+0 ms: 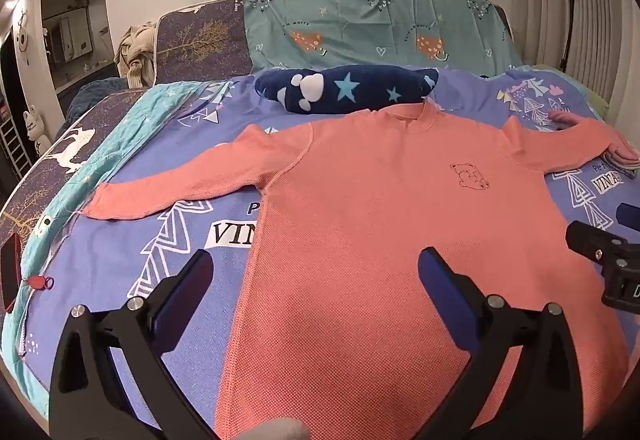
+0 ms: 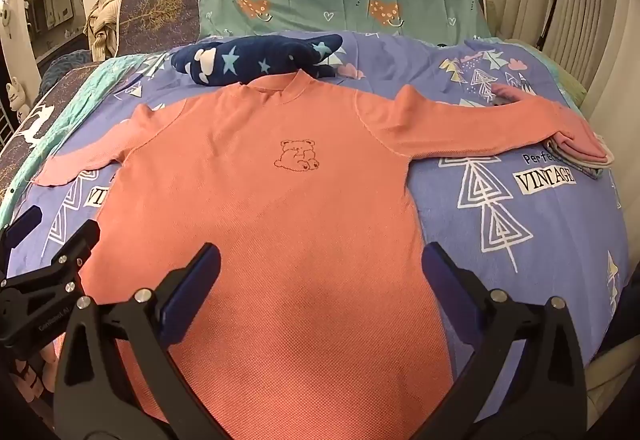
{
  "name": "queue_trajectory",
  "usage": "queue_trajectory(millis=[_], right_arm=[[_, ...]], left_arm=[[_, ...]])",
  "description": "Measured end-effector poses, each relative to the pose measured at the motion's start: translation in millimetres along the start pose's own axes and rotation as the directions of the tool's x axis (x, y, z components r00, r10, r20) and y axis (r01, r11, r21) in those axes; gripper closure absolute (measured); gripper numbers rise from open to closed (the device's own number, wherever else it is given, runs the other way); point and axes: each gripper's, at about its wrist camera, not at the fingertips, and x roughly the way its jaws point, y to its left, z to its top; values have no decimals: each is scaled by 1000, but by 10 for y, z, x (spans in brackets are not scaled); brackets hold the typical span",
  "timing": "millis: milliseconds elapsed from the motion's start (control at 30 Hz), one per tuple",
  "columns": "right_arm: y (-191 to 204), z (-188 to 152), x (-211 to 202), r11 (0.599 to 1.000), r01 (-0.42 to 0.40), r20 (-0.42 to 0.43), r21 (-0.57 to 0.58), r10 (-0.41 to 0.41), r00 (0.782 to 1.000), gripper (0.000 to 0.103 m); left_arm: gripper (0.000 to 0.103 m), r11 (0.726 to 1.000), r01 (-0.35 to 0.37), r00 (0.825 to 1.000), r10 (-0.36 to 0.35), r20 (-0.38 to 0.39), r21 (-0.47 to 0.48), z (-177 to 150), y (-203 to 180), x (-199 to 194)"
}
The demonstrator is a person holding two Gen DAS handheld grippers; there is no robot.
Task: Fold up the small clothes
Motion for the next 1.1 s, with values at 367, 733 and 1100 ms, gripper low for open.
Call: queue_trajectory(millis=[367,733,1100], right_arm=[[-46,-58,22,1000,10,0,1,-10,1000,2],[5,-33,22,1000,23,-4,0,-23,1000,2],[10,-47,1,999,35,11,-3,-35,999,2]], left_arm=[[1,1000,22,1000,-22,-1,-11,48,-2,-15],[1,995,98,995,-97,-18,15,-33,-77,7],[1,996,88,995,-87,-57,10,-68,-44,33]])
